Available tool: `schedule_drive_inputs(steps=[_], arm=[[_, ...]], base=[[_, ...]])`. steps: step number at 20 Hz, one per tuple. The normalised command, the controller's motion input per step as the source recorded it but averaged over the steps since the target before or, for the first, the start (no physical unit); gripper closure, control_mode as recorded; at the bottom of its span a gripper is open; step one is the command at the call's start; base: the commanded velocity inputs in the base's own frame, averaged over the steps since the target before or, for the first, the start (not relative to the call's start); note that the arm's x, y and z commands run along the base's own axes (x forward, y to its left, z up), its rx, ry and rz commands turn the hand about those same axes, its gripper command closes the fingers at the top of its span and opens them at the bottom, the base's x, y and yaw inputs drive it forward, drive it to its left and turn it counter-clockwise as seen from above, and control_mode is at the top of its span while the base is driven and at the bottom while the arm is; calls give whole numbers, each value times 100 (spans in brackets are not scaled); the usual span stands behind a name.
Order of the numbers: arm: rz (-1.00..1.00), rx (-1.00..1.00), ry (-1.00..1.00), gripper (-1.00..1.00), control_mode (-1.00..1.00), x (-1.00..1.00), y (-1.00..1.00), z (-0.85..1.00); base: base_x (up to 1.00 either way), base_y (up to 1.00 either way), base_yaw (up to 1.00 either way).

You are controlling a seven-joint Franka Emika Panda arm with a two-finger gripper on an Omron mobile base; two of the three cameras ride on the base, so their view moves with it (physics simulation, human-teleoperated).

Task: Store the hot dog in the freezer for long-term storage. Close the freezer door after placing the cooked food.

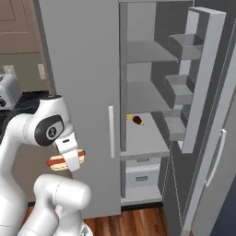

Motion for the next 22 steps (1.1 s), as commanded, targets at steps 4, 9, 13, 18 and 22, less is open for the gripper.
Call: schedule_drive_inputs(steps=[4, 9, 13, 18, 22], arm=[[0, 0, 0, 100, 100, 0, 0, 0], [0, 0, 0, 100, 100, 0, 0, 0], [0, 0, 0, 100, 100, 0, 0, 0], [0, 0, 0, 100, 100, 0, 0, 0], [0, 0, 0, 100, 100, 0, 0, 0]], base=[[0, -56, 32], [-5, -58, 19], [-8, -47, -1], [-3, -11, -20], [22, 2, -23]])
